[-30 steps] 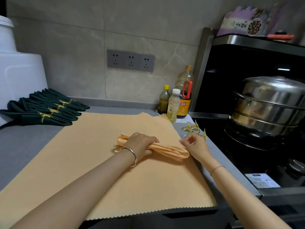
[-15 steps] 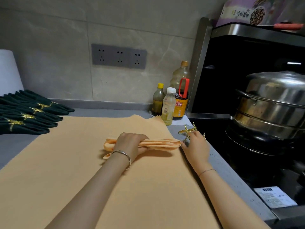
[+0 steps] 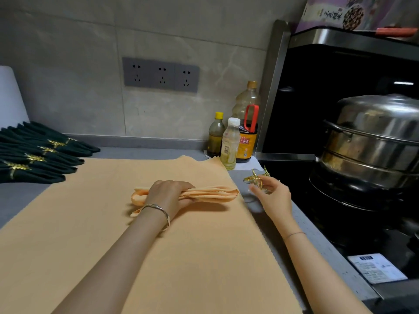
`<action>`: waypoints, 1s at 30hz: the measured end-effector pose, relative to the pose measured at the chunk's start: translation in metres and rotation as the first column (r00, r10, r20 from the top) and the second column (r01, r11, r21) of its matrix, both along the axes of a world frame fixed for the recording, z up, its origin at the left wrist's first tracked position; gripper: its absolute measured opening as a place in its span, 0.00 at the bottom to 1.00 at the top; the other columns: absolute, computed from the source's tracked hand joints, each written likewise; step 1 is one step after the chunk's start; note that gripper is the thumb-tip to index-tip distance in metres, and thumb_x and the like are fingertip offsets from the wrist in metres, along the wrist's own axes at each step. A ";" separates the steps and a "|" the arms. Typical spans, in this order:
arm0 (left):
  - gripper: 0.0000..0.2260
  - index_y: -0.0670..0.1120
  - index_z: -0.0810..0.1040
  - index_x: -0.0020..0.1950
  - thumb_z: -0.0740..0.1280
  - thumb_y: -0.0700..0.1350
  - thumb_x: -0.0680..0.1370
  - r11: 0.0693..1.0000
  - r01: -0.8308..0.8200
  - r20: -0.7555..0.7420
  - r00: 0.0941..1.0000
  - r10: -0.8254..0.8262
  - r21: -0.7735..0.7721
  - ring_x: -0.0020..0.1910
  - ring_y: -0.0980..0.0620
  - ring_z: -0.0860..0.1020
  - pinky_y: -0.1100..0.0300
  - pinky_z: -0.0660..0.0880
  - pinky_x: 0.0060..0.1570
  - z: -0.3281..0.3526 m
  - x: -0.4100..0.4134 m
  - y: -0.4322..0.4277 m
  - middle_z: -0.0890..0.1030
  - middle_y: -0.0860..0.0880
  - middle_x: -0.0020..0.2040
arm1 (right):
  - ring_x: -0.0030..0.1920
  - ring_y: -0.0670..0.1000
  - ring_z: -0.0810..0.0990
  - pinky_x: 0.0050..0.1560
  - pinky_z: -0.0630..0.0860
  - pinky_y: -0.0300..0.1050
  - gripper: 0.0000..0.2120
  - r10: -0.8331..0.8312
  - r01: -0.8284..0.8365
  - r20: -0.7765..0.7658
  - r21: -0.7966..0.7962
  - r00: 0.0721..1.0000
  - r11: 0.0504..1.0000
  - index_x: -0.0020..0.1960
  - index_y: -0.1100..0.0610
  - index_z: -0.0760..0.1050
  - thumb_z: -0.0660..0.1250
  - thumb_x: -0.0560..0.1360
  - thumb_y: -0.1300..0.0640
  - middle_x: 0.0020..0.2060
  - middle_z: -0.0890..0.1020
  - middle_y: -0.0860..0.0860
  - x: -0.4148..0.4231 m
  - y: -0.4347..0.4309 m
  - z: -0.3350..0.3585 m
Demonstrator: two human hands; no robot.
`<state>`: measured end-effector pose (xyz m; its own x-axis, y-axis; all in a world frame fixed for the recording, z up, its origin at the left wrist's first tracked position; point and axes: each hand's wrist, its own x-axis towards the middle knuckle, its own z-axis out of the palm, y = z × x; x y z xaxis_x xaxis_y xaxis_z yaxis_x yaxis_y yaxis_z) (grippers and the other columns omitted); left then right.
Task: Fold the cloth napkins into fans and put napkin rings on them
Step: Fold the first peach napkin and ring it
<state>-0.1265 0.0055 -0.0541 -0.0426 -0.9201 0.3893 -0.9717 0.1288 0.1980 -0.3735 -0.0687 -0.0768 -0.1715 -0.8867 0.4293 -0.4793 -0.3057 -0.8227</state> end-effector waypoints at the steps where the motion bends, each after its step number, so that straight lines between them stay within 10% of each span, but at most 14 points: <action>1: 0.09 0.59 0.80 0.56 0.64 0.57 0.78 1.000 -0.006 -0.002 1.000 0.006 0.005 0.54 0.51 0.78 0.60 0.66 0.52 0.001 0.001 0.001 0.83 0.56 0.52 | 0.52 0.48 0.81 0.54 0.77 0.40 0.16 0.095 -0.097 0.125 0.011 0.988 0.995 0.58 0.58 0.78 0.74 0.71 0.59 0.50 0.83 0.51 0.001 0.005 0.004; 4: 0.09 0.59 0.80 0.56 0.64 0.57 0.78 1.000 -0.021 0.000 1.000 0.021 0.013 0.54 0.51 0.78 0.59 0.67 0.53 0.003 0.005 0.001 0.83 0.56 0.53 | 0.47 0.36 0.80 0.50 0.76 0.29 0.14 0.312 -0.329 0.302 0.004 0.901 0.944 0.54 0.52 0.78 0.74 0.70 0.62 0.47 0.83 0.46 0.007 0.018 0.011; 14: 0.09 0.58 0.80 0.55 0.63 0.55 0.78 0.998 0.015 0.040 0.999 -0.017 0.056 0.53 0.52 0.77 0.62 0.63 0.48 0.011 0.003 0.005 0.82 0.55 0.51 | 0.52 0.45 0.82 0.56 0.75 0.36 0.18 0.611 -0.611 0.017 -0.008 0.791 0.791 0.54 0.57 0.78 0.76 0.66 0.67 0.50 0.83 0.47 0.023 0.032 0.006; 23: 0.12 0.56 0.79 0.58 0.60 0.57 0.80 0.996 0.039 0.168 0.985 -0.052 0.077 0.56 0.52 0.76 0.61 0.64 0.52 0.013 -0.017 0.010 0.81 0.54 0.54 | 0.53 0.36 0.72 0.58 0.65 0.35 0.22 0.411 -0.533 -0.506 -0.119 0.758 0.837 0.57 0.44 0.77 0.77 0.64 0.46 0.49 0.78 0.34 0.038 0.036 -0.001; 30: 0.26 0.59 0.65 0.72 0.65 0.61 0.75 0.997 0.042 0.143 0.988 -0.051 0.066 0.64 0.54 0.70 0.59 0.60 0.62 0.005 -0.015 0.007 0.75 0.57 0.63 | 0.43 0.43 0.76 0.49 0.63 0.30 0.12 0.183 -0.397 -0.602 -0.245 0.777 0.884 0.49 0.50 0.81 0.76 0.66 0.52 0.42 0.83 0.42 0.033 0.030 -0.002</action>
